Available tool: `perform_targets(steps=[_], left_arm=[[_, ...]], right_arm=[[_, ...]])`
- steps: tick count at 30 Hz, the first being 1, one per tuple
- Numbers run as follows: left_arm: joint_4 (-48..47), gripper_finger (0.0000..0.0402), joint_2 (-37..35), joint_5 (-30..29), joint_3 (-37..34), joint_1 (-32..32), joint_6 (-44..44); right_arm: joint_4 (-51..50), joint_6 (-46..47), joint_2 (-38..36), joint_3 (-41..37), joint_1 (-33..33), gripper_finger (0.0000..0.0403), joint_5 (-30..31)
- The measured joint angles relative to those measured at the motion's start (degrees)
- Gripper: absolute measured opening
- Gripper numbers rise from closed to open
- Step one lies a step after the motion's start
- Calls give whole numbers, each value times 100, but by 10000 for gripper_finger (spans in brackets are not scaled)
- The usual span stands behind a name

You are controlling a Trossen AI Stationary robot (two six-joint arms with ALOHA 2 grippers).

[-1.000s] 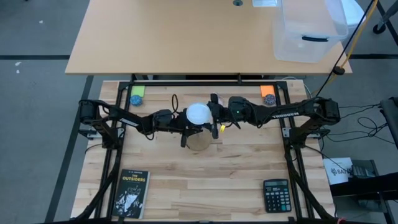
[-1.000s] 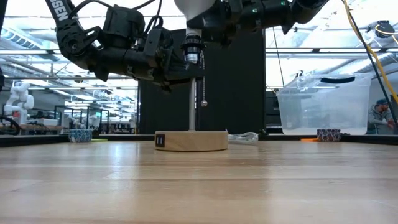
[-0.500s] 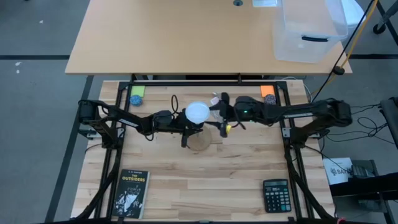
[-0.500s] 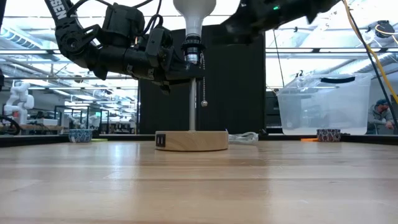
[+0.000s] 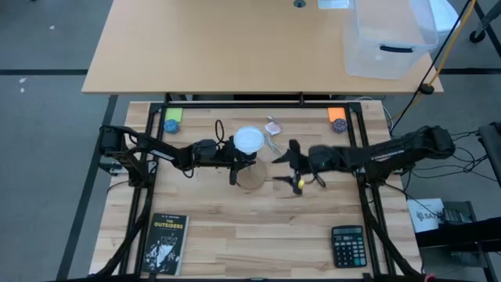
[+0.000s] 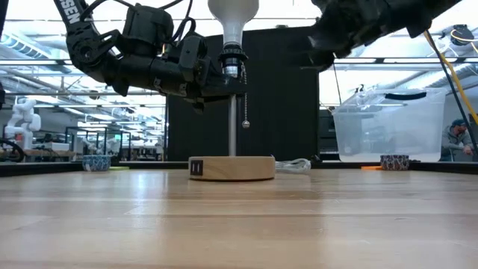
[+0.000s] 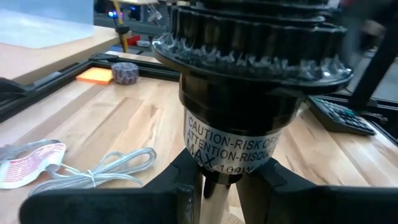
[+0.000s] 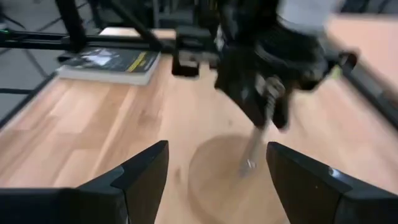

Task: Screw lightbulb
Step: Remove the lightbulb from the lamp

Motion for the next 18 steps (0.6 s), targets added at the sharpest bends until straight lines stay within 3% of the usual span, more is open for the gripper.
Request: perform_targets(steps=[6,11,18], left_arm=[[86,71,0,-468,-2,4,-1],[83,71,0,-633,0,7,2],[100,71,-2,-632,0,7,4]], right_arm=[[2336,-806,800,-39,530,263,2299],[4358,-892,1456,-22,488,263,2463],[4387,-692,2112,510,459,263,2502]])
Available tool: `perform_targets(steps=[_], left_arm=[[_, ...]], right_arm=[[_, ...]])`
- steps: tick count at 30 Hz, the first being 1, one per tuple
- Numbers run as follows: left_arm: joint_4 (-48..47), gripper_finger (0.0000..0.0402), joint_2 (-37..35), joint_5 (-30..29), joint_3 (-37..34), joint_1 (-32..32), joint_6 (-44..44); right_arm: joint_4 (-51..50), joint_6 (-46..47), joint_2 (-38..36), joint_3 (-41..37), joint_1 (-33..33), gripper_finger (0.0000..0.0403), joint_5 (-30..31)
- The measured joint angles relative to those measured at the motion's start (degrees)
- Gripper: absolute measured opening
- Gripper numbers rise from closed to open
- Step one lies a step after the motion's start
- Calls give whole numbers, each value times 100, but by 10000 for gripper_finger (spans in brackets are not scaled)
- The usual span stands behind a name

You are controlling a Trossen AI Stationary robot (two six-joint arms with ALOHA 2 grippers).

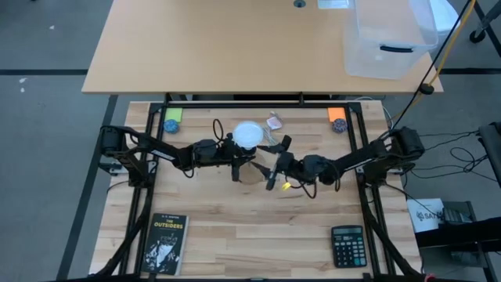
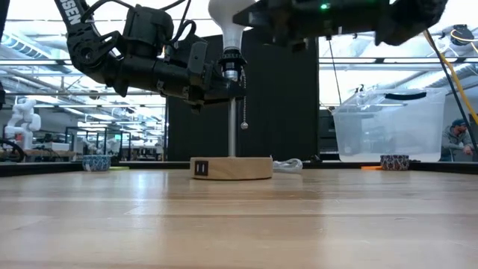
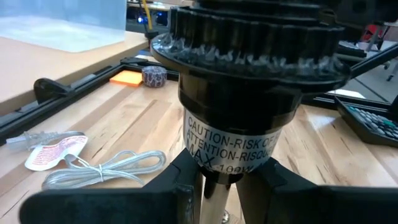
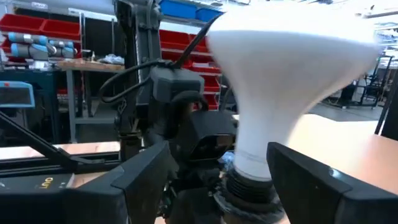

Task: Screw lightbulb
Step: Remove the lightbulb from the lamp

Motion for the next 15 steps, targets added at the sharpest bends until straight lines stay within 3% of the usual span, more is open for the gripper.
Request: perform_targets(steps=[7,12,15], left_arm=[[53,71,2,-17,-4,-13,0],[53,71,0,-17,-2,-13,-2],[56,71,0,-37,-2,-13,33]], right_arm=[[-35,-205,299,422,-149,263,778],[-26,90,269,437,-402,263,390],[-47,202,269,437,-567,263,-191]])
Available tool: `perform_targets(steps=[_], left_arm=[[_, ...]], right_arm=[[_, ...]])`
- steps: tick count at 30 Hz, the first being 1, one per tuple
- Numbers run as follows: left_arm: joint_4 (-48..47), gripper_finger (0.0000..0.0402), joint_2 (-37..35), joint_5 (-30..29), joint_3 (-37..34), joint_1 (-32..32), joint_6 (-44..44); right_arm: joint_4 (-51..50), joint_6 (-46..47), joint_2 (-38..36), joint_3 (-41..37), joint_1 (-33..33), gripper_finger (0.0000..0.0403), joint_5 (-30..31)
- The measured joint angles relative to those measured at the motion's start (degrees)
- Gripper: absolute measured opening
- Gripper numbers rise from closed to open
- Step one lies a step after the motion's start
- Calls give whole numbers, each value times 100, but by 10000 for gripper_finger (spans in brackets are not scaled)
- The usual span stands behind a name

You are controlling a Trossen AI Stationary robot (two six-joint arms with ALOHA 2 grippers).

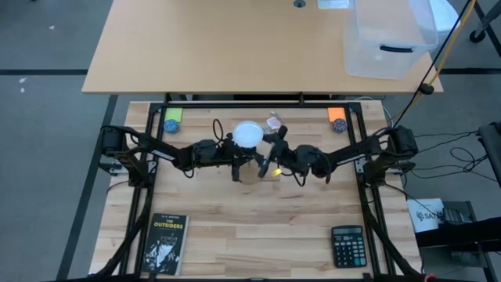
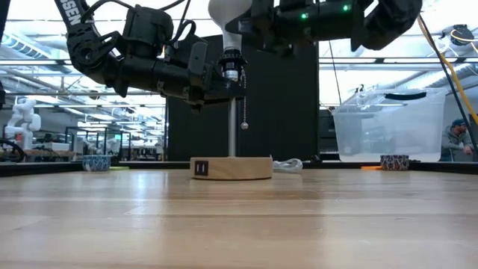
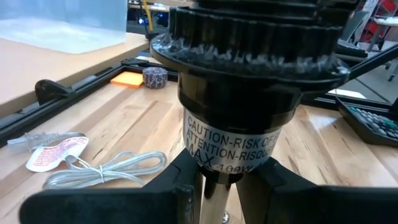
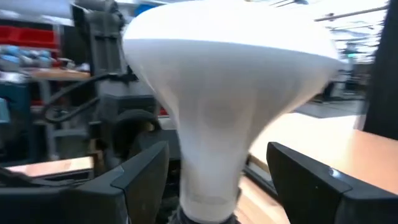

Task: Screw lightbulb
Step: Remove the lightbulb from the lamp

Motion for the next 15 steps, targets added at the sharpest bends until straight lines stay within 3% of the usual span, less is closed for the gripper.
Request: perform_targets(steps=[5,9,15], left_arm=[[10,71,0,-16,0,13,61],[9,71,0,-16,2,13,74],[8,71,-2,61,2,22,95]], right_arm=[[5,251,0,0,-260,263,-558],[9,251,0,0,-524,256,-1365],[3,323,0,0,-835,194,-2260]])
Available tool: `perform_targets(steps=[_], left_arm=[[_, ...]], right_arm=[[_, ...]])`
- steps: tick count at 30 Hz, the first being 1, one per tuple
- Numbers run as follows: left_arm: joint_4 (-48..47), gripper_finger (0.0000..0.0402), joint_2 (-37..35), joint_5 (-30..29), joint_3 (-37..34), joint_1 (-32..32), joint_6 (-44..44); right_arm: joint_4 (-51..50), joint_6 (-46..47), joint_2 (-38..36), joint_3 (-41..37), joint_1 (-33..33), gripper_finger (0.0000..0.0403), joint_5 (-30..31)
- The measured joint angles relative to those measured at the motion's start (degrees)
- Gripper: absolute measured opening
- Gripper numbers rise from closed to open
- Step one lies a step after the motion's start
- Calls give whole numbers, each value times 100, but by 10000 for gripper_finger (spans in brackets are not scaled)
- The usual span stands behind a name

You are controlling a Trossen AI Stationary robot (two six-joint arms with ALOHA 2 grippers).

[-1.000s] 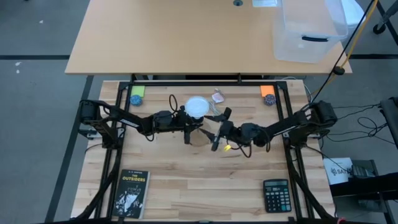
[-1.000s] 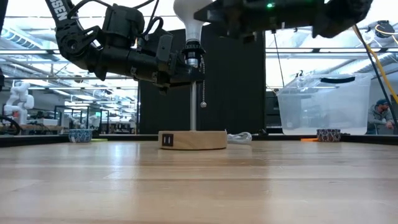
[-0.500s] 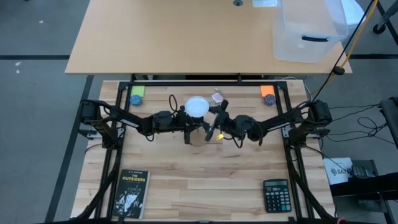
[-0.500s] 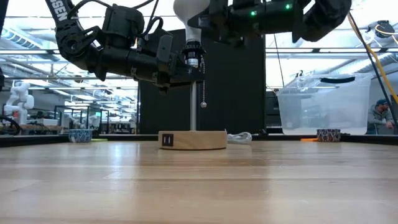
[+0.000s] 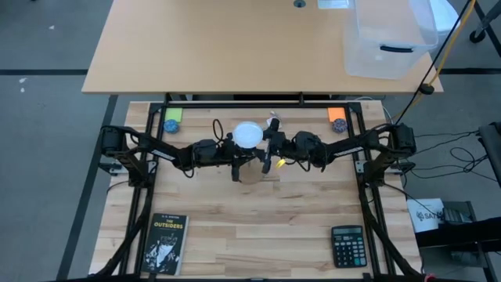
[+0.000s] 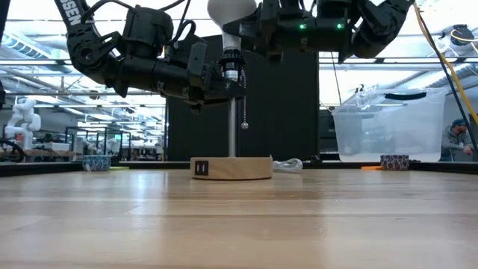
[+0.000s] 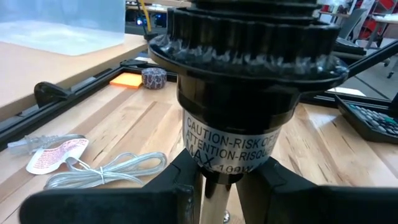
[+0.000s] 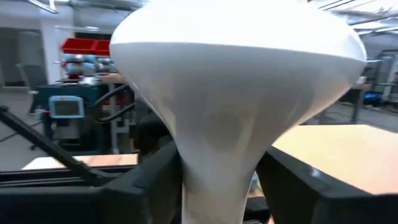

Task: Screw lightbulb
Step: Remove the lightbulb from the lamp

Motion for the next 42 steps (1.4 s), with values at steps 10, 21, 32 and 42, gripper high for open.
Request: perform_targets(steps=[10,21,32,42], left_arm=[[-13,71,-4,238,0,15,27],[-62,71,-4,674,3,26,121],[-140,71,-4,767,0,76,136],[-132,71,-4,763,2,76,127]], right_arm=[[-103,201,-7,0,-470,153,-1331],[-215,385,-5,127,-904,169,-2439],[-821,168,-139,458,-656,283,-2342],[-2848,-710,-986,457,-405,291,-1622]])
